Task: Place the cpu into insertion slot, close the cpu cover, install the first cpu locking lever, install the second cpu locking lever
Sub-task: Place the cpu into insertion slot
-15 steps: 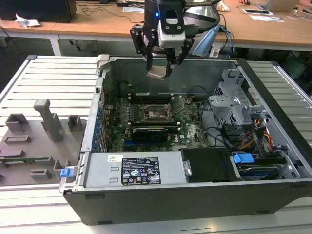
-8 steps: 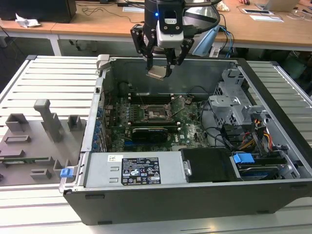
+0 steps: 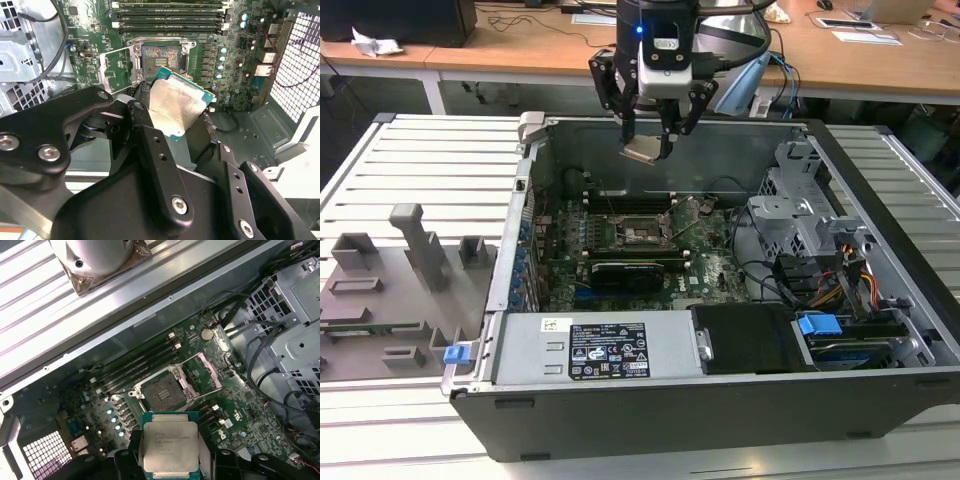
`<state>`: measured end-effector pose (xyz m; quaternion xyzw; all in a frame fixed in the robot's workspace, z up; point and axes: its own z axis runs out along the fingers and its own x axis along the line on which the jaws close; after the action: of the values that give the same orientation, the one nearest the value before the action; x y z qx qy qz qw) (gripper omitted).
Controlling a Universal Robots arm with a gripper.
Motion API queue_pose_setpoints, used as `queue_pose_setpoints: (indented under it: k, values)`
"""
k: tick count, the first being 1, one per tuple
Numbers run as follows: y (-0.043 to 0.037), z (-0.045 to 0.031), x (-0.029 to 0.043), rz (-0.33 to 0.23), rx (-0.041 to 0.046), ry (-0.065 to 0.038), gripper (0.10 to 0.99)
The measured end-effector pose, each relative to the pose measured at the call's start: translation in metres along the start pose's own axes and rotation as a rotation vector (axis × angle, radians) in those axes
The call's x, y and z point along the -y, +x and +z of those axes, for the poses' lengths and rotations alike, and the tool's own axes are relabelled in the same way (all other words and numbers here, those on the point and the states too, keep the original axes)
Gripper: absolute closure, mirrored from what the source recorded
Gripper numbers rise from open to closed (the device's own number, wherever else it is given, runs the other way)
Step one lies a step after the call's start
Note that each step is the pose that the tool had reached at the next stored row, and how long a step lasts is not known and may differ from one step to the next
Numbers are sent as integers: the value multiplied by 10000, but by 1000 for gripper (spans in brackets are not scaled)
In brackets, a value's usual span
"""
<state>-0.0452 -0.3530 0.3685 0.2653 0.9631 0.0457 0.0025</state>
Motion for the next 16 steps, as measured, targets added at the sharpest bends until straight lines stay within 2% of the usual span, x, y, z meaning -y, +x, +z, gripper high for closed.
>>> queue_pose_setpoints:
  k: [4, 16]
  values:
    - [0, 4, 0, 398, 36, -8, 557]
    - [0, 13, 1, 1122, 101, -22, 557]
